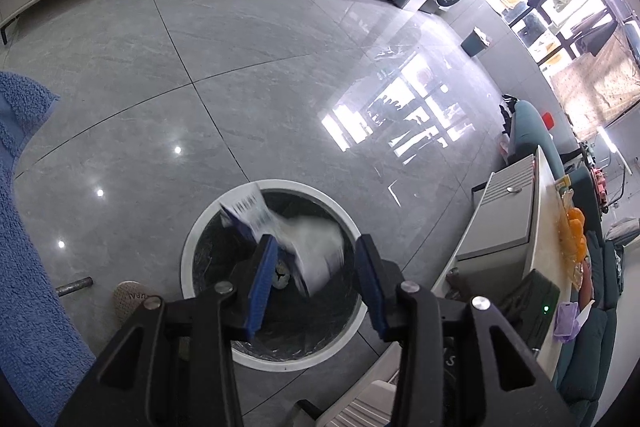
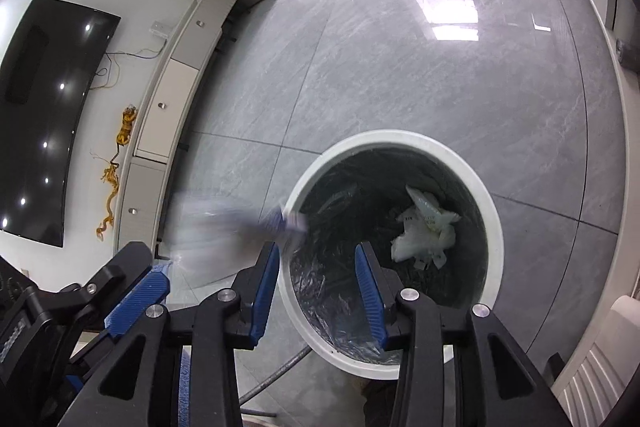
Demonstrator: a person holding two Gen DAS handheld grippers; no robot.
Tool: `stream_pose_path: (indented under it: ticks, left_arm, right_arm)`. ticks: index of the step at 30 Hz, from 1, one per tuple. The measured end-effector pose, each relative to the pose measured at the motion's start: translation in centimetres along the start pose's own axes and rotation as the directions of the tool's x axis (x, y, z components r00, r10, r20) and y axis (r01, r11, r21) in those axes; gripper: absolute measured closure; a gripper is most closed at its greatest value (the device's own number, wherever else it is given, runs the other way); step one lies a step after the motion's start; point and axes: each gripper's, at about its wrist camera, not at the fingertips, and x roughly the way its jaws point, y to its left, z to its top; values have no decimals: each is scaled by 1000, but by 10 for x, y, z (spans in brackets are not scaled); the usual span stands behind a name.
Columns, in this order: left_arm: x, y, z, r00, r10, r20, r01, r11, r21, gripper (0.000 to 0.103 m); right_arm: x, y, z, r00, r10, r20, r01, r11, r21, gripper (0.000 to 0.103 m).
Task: Collect trash
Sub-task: 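Carry the tissue and milk packet to the bin and open both tools, then move both tools back over the rug toward the remaining trash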
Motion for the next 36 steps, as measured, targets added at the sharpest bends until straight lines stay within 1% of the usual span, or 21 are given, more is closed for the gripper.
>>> stream_pose_path:
  ticks: [2, 7, 14, 18, 20, 24, 26, 27, 30, 31, 33, 35, 36]
  left_arm:
    - [-3, -2, -1, 1000, 8, 7, -8, 1000, 5, 60]
    - [-16, -3, -5, 1000, 8, 22, -8, 1000, 8, 59]
    - [-48, -6, -11, 998, -1, 60, 1, 1000, -3, 59]
    - [-82, -8, -17, 994, -7, 105, 9, 1000, -12, 58]
    - [-106, -9, -22, 990, -6, 138, 8, 1000, -13, 58]
    - [-155, -14, -36, 979, 17, 206, -17, 1000, 1, 58]
    - [-186, -16, -48, 968, 41, 246, -46, 999, 15, 58]
    - [-195, -17, -51, 965, 48, 259, -55, 998, 18, 58]
    - [-238, -18, -73, 946, 64, 317, -75, 997, 25, 58]
    - [-255, -18, -81, 936, 78, 344, -91, 996, 24, 58]
    - [-286, -16, -99, 914, 104, 391, -121, 993, 17, 50]
    - [-314, -12, -117, 889, 134, 437, -152, 988, 7, 48]
    - [-324, -9, -124, 879, 146, 453, -166, 986, 3, 48]
  right_arm:
    - [-2, 3, 0, 1000, 8, 10, -8, 1000, 4, 62]
    - [-11, 6, -2, 999, 21, 33, -21, 1000, 7, 59]
    - [-26, 16, -6, 998, 47, 52, -46, 999, -6, 57]
    - [-38, 28, -10, 996, 70, 61, -68, 997, -26, 56]
    - [-47, 38, -14, 994, 90, 65, -87, 995, -48, 56]
    - [-70, 62, -24, 987, 143, 71, -135, 986, -103, 56]
    - [-82, 75, -31, 983, 170, 72, -159, 978, -136, 56]
    - [-90, 84, -37, 980, 187, 72, -174, 971, -162, 56]
    - [-108, 104, -54, 971, 229, 63, -208, 949, -235, 56]
    - [-116, 114, -62, 968, 245, 57, -221, 937, -271, 56]
    - [-130, 131, -78, 961, 272, 44, -242, 911, -333, 56]
    - [-143, 142, -94, 955, 294, 32, -258, 882, -394, 56]
    - [-152, 150, -103, 952, 306, 26, -266, 862, -432, 56]
